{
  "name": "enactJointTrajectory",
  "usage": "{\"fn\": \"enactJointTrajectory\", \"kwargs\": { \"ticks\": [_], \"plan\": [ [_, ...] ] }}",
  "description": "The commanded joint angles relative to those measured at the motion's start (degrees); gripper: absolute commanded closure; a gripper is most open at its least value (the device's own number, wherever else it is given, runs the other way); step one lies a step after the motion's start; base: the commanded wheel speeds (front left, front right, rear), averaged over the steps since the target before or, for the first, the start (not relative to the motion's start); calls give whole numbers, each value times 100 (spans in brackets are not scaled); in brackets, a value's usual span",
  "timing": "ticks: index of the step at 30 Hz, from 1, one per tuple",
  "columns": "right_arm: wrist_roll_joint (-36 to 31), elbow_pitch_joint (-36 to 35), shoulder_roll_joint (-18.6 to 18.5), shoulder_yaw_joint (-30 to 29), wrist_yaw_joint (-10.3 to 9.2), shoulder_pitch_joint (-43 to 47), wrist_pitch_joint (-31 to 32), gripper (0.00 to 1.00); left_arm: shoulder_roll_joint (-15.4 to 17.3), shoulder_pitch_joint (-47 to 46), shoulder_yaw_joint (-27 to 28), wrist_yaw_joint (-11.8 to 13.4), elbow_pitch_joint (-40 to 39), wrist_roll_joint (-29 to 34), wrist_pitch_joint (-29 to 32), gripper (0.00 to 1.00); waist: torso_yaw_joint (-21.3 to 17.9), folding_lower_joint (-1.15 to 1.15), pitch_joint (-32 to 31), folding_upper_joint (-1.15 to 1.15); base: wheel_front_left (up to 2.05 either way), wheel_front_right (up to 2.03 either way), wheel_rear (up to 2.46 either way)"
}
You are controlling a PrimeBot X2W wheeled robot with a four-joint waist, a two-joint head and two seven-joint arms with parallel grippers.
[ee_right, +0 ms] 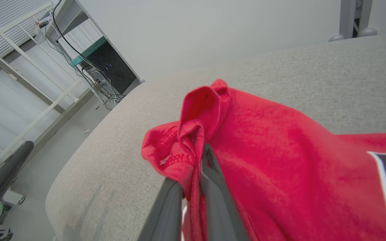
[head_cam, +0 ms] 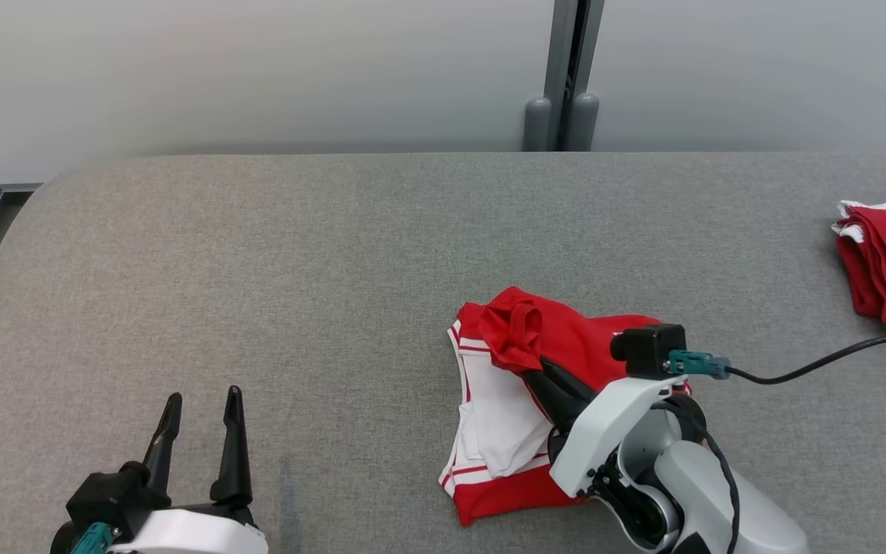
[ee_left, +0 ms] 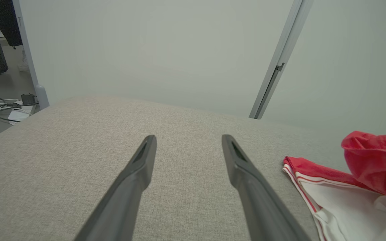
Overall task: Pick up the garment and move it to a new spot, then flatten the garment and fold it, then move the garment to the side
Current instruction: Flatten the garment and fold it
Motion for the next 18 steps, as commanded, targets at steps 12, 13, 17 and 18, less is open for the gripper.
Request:
{"fn": "enactJointTrajectory", "kwargs": {
  "ticks": [12,13,17,18],
  "plan": [
    [-82,392,119,310,1,-187,-374,0,19,-248,-20,-36,162,-100,-24,0,-6,0,83,0,0,0,0],
    [-82,353,108,343,1,-191,-433,0,19,-252,-11,-44,176,-98,-24,0,-20,0,77,0,0,0,0],
    [-171,240,-154,343,1,-188,-781,0,19,-235,51,-89,198,-157,-24,0,-97,0,24,0,0,0,0],
    [-196,188,-206,331,1,-172,-855,0,18,-220,70,-90,202,-144,-24,0,-119,0,6,0,0,0,0]
  ]
}}
